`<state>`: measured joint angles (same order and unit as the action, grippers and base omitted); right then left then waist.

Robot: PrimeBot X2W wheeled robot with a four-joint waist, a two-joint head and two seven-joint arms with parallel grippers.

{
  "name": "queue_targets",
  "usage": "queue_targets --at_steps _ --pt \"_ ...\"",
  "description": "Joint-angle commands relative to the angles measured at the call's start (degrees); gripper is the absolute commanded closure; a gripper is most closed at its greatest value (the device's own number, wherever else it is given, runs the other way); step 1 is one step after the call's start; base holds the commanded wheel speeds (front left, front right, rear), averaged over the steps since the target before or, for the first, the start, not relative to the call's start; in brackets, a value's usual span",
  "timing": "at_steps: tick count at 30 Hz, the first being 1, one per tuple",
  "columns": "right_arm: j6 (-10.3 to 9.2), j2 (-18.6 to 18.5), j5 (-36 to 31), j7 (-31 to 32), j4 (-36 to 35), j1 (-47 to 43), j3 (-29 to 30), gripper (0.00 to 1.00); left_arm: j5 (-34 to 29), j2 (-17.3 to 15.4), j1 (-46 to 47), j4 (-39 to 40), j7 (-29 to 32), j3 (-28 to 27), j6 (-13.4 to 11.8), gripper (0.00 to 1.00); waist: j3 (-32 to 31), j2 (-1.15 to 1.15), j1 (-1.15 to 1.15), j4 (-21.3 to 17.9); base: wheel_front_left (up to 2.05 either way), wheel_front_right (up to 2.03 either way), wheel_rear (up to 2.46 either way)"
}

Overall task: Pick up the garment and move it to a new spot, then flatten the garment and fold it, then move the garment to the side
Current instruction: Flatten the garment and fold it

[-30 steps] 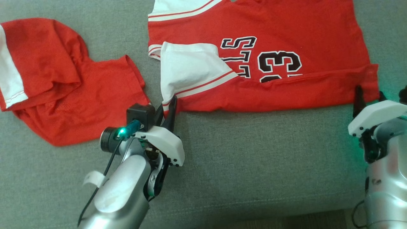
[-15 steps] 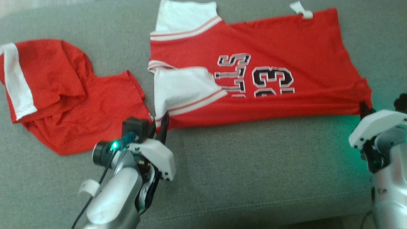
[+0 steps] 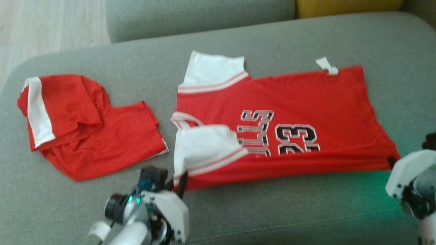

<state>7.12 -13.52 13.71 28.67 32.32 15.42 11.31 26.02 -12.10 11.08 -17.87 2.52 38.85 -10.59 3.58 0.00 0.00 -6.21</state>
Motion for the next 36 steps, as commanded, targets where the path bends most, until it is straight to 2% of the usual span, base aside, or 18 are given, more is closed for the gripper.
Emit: queue_targets --at_steps 1,6,11,12,13,15,20,28,31,36 --pt "0.36 -2.32 0.76 1.18 -3.68 -0.19 -0.89 1.0 0.33 -2.28 0.81 3.0 0.86 -1.96 -0.2 1.0 -0.96 0.0 0.0 -0.31 0.0 0.0 0.0" --pt "0.36 -2.87 1.54 5.12 -10.9 -5.24 -0.22 1.0 0.48 -4.31 -1.95 8.15 3.62 -1.18 -0.93 1.0 -1.13 0.0 0.0 -0.56 0.0 0.0 0.0" --pt "0.36 -1.28 1.09 6.12 -16.46 -7.79 1.27 1.0 0.09 -4.9 -1.28 9.77 4.65 -0.96 -1.3 1.0 0.3 0.0 0.0 -0.96 0.0 0.0 0.0" --pt "0.36 -1.0 0.74 5.37 -17.39 -7.75 1.5 0.2 0.01 -4.98 -0.94 9.73 4.83 -0.92 -1.27 1.0 0.7 0.0 0.0 -1.08 0.0 0.0 0.0" --pt "0.36 -0.72 0.62 4.45 -18.2 -7.56 1.41 0.0 -0.2 -5.18 -0.53 9.58 5.11 -0.8 -1.2 0.8 1.15 0.0 0.0 -1.19 0.0 0.0 0.0" --pt "0.36 0.13 1.0 1.8 -19.63 -6.66 1.35 0.0 -0.35 -5.41 0.43 9.41 5.14 -1.03 -1.14 0.0 2.08 0.0 0.0 -1.41 0.0 0.0 0.0" --pt "0.36 1.11 0.84 -7.09 -21.37 -3.37 0.14 0.0 -0.83 -5.53 4.74 10.23 1.42 -4.04 -1.96 0.0 4.36 0.0 0.0 -1.96 0.0 0.0 0.0" --pt "0.36 1.46 -0.34 -19.52 -21.61 2.99 -3.95 0.0 -1.88 -4.76 14.65 10.79 -3.69 -6.88 -0.46 0.0 8.68 0.0 0.0 -3.22 0.0 0.0 0.0" --pt "0.36 1.83 -1.21 -22.18 -20.41 6.56 -5.89 0.0 -2.55 -4.37 20.99 8.33 -2.57 -6.43 1.61 0.0 11.37 0.0 0.0 -4.31 0.0 0.0 0.0" --pt "0.36 2.69 -2.63 -24.48 -18.04 13.61 -9.25 0.0 -2.02 -3.66 33.12 -0.75 2.17 -4.95 7.99 0.0 16.22 0.0 0.0 -7.16 0.0 0.0 0.0"
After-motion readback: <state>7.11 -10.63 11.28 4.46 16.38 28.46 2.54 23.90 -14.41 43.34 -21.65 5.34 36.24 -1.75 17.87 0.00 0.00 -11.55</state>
